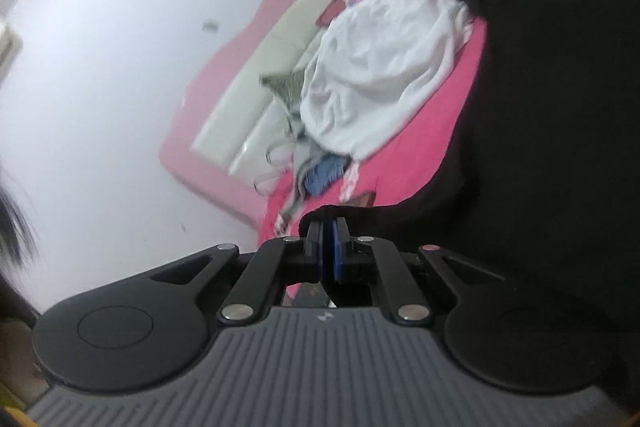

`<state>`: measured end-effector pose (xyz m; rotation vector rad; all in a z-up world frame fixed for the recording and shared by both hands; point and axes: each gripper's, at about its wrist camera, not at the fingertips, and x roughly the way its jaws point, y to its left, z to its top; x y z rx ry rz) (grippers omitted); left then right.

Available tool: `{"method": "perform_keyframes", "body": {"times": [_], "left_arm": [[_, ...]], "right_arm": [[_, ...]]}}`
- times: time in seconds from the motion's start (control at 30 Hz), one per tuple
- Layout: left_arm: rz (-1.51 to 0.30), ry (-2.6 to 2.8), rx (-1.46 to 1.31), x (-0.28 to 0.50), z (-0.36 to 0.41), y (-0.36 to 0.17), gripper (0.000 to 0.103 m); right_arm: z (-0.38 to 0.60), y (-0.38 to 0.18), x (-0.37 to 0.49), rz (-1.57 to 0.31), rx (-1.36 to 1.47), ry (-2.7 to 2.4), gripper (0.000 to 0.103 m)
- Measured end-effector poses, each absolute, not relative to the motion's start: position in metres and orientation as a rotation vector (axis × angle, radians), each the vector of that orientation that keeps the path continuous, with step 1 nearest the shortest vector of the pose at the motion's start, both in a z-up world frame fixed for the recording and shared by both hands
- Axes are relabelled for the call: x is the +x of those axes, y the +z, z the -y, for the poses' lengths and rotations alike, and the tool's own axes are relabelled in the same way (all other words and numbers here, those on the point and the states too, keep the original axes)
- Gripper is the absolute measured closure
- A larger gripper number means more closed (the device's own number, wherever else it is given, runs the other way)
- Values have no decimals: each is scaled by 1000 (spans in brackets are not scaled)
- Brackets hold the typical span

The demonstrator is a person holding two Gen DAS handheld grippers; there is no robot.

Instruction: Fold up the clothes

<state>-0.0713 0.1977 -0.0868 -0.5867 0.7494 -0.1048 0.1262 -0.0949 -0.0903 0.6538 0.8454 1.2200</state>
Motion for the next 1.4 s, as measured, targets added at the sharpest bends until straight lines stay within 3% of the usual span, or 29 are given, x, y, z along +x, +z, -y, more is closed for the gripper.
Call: {"method": "perform_keyframes", "body": {"times": [0.23, 0.43, 0.53, 0.63, 0.9, 1.1, 1.3, 1.4], "left_arm": [[-765, -125, -548, -71, -188, -86, 63], [-762, -149, -516, -68, -178, -82, 52], [-759, -149, -510, -68, -175, -80, 51], [-760, -141, -503, -68, -173, -78, 50], [-760, -123, -487, -65, -168, -72, 50], [-758, -100, -473, -66, -165, -67, 50], [-742, -79, -441, -66, -163, -61, 50], [-721, -109, -415, -61, -156, -58, 44]], "right_arm": [[20, -89, 69, -694, -121, 1193, 96], [9, -84, 35, -510, -392, 1186, 93], [8, -83, 21, -467, -461, 1241, 79], [11, -81, 11, -457, -481, 1274, 73], [50, -63, 38, -497, -221, 1214, 75], [27, -85, 50, -561, -270, 1143, 79], [51, -77, 38, -505, -168, 1189, 79], [82, -69, 41, -510, -105, 1127, 78]]}}
